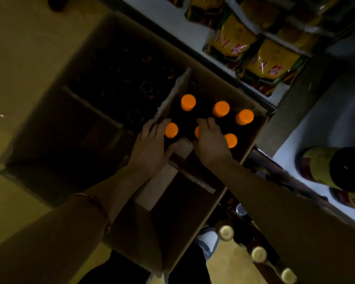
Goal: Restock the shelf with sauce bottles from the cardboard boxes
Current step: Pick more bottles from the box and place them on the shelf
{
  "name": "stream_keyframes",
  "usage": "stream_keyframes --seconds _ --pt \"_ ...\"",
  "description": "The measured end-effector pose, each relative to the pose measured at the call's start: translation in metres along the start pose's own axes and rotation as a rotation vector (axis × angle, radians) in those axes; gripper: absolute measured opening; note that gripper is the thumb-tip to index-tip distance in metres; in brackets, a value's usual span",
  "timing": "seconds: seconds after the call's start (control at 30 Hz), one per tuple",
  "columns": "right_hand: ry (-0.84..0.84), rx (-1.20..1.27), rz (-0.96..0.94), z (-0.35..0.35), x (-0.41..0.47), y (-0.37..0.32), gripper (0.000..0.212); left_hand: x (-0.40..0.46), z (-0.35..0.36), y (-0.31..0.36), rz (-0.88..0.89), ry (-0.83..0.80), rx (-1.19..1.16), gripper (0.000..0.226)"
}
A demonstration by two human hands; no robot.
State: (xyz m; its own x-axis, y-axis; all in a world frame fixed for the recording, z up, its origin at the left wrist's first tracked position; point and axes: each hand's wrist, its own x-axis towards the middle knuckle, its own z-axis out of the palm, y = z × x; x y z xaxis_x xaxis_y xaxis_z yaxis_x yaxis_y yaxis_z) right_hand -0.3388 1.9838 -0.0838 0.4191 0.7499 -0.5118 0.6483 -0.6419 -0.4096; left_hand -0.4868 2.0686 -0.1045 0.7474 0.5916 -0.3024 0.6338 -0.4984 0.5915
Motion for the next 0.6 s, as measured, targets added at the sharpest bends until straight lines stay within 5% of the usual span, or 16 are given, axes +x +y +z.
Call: stream_keyframes --seconds 0.17,0.37,0.6 --pt "0.004 0.185 0.045 0.02 -0.002 0.003 0.059 0.007 0.005 -0.008 0.094 -0.107 -0.032 0.037" --pt "0.268 0.701 0.273 0.034 0.012 0.008 0.04 0.04 0.001 -0.014 0.006 -0.217 -0.414 0.056" --pt "0.291 0.689 0.265 0.046 0.023 0.012 0.04 0.048 0.034 -0.02 -0.105 -0.151 -0.573 0.037"
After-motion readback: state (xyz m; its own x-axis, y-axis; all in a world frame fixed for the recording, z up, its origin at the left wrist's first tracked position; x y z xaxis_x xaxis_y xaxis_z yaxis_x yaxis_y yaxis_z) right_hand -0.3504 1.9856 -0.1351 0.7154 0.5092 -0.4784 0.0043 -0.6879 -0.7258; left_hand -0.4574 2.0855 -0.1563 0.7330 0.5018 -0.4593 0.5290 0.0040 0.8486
